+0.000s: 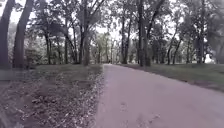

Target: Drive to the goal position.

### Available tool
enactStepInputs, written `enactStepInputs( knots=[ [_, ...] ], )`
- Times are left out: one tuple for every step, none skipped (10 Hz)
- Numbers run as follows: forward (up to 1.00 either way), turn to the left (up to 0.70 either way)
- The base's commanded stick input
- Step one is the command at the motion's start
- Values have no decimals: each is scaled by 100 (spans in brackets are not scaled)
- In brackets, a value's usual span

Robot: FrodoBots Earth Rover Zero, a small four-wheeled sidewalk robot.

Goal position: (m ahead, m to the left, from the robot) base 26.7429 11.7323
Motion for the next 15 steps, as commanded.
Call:
enactStepInputs(
  knots=[
    [68, 13],
    [69, 10],
    [69, 2],
    [69, 0],
    [69, 0],
    [69, 0],
    [69, 0],
    [69, 0],
    [69, 0],
    [68, 0],
    [69, 0],
    [69, 0],
    [69, -1],
    [69, -1],
    [69, -2]
  ],
)
